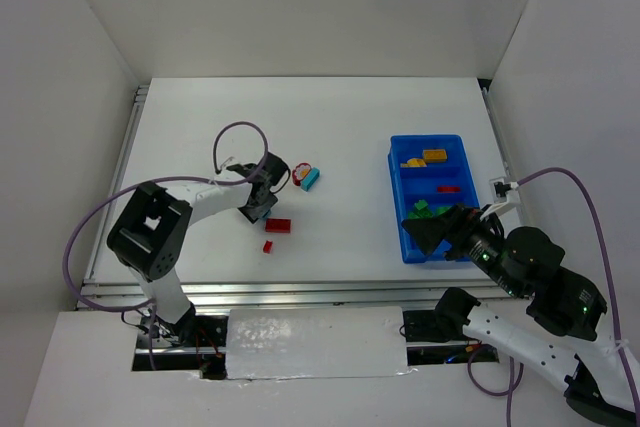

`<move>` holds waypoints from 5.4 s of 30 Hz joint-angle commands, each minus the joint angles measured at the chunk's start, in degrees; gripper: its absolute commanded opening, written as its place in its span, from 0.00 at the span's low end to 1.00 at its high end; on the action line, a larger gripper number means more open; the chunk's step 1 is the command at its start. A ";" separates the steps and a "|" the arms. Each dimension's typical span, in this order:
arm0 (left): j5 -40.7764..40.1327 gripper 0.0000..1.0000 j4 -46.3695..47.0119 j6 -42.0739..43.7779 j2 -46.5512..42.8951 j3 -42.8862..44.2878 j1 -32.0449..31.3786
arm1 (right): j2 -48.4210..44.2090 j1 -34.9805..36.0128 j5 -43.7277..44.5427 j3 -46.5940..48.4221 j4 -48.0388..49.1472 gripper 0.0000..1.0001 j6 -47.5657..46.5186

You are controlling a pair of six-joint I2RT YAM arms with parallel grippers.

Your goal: Sort the legos into containers by color

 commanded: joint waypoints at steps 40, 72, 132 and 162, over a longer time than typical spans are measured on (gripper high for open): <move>20.96 0.00 34.61 49.82 24.15 46.43 -34.25 | -9.86 -0.23 20.01 10.92 -9.52 1.00 9.20; 4.99 0.99 32.33 49.92 17.22 40.48 -35.84 | -7.93 -0.23 17.81 10.30 -7.32 1.00 7.00; 25.89 0.00 43.21 79.79 -23.91 -7.16 -29.84 | 10.78 -0.23 6.22 -2.35 10.86 1.00 10.26; 20.79 0.50 47.61 83.22 -32.97 -7.51 -37.68 | 18.27 -0.23 -25.78 -12.99 30.20 0.00 4.91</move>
